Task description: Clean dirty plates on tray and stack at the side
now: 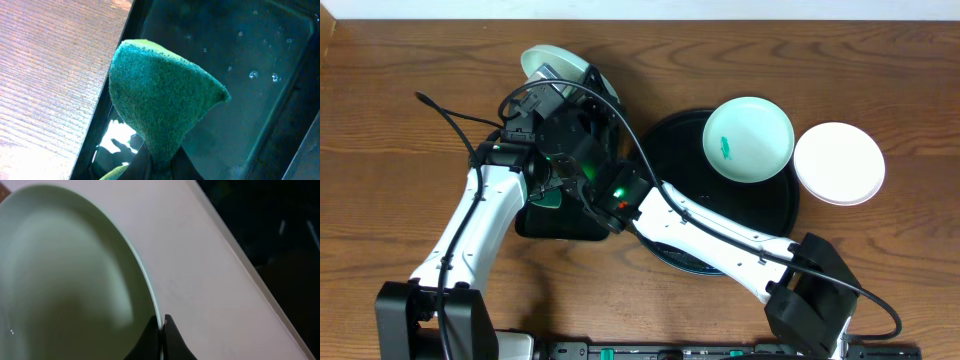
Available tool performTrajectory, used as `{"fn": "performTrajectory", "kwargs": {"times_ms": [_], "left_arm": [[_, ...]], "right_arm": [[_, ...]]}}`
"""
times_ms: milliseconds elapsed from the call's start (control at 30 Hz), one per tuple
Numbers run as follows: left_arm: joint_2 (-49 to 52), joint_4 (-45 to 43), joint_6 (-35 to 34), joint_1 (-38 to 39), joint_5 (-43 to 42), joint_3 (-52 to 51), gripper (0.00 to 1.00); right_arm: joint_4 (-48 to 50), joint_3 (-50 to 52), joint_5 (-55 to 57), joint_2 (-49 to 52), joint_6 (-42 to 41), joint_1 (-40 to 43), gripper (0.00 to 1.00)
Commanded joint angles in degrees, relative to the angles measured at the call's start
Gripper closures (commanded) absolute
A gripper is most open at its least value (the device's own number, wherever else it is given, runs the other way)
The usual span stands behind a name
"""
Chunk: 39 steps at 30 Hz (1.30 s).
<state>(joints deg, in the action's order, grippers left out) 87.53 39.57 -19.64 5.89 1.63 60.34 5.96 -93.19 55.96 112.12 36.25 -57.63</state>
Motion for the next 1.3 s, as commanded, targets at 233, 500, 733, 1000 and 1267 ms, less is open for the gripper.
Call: {"fn": "performTrajectory", "kwargs": {"times_ms": [233,500,733,1000,1267], "left_arm": [[-0.50,0.00,-0.33,-0.04,0.09,-0.13,0.92],[-0.50,-0.02,-0.33,-0.04,0.09,-0.13,0.92],[-0.50,0.00,-0.33,-0.04,0.09,-0.13,0.92],[-0.50,-0.02,-0.33,-0.04,0.09,-0.13,0.92],[-0.50,-0.02,-0.33,-0.04,0.09,-0.13,0.92]], "right_arm": [[-11.67,-1.09,1.03,0.20,-15.63,0.31,0.99],[-17.68,-1.09,0.98,0.20,-22.58,2.29,0.99],[-18.64,-1.09,1.01,0.20,-29.11,4.26,0.99],[-29.33,-1.09,-8.85,0.20,-46.21,8.83,0.99],[-40.11,-1.09,-26.88,-0.17,-63.89,14.78,0.99]]}}
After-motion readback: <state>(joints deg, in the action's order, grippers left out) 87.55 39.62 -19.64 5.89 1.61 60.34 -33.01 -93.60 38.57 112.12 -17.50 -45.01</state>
